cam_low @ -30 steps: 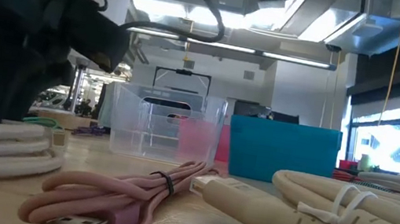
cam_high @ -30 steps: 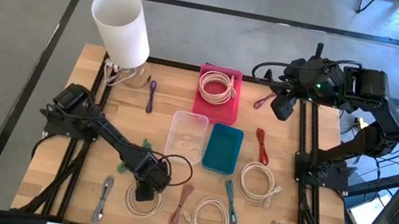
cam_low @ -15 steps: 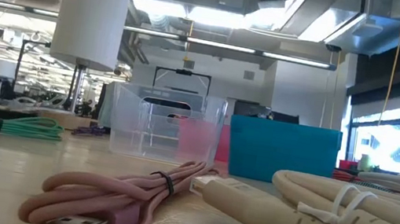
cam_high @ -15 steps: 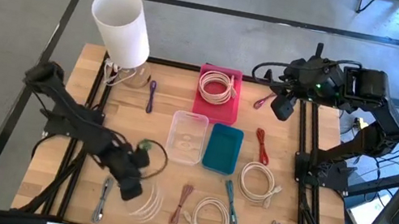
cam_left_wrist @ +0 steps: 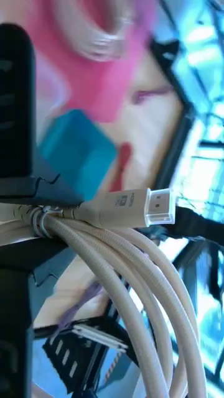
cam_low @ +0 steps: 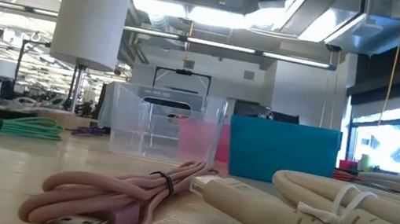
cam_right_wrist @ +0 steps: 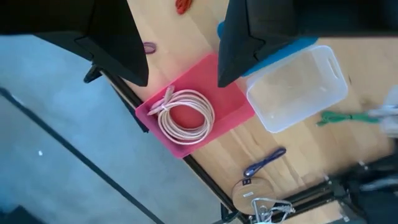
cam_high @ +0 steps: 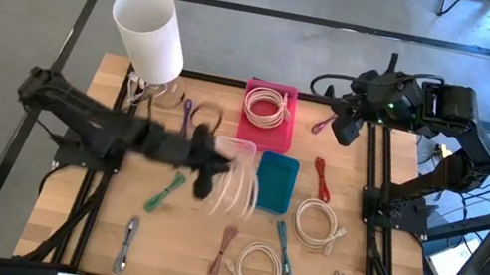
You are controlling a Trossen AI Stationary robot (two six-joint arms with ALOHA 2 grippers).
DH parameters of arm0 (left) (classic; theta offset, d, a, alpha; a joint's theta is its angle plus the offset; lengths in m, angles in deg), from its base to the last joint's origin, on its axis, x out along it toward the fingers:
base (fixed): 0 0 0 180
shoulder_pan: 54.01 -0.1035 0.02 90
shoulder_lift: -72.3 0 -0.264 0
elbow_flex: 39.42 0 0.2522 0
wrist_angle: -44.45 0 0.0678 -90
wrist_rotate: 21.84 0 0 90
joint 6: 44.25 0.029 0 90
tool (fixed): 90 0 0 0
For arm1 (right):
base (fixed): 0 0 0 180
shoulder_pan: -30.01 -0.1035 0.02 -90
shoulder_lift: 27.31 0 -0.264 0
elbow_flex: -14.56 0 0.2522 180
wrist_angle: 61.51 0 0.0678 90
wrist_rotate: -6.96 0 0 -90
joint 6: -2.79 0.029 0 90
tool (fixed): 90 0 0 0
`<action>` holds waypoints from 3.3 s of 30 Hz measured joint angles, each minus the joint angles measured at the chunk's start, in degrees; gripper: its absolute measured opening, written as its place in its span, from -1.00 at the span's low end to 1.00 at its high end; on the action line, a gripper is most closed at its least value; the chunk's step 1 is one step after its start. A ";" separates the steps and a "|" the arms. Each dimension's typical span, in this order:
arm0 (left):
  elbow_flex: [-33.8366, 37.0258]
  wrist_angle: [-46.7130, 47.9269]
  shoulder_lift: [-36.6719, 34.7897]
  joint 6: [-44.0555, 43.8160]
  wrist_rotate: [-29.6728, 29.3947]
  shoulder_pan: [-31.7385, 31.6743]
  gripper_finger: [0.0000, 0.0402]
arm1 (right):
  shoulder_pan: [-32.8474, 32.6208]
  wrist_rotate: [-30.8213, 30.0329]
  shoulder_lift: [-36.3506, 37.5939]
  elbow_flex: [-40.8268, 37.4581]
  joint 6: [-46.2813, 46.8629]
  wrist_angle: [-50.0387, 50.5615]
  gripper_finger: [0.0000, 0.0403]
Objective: Pick & Place USB Port
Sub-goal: Put the light brown HDMI cable into the pink bin
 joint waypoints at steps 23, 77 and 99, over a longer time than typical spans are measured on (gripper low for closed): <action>-51.37 39.84 42.19 37.04 20.61 -37.62 -0.72 | -0.07 -0.11 -6.96 0.00 1.60 -0.98 -0.02; -61.13 35.36 59.52 43.35 11.37 -44.20 0.18 | -0.05 -1.99 -6.47 0.00 -1.48 0.00 -0.02; -61.13 62.21 27.51 28.56 61.53 -29.50 0.18 | -1.33 15.86 3.52 0.00 6.09 0.00 -0.02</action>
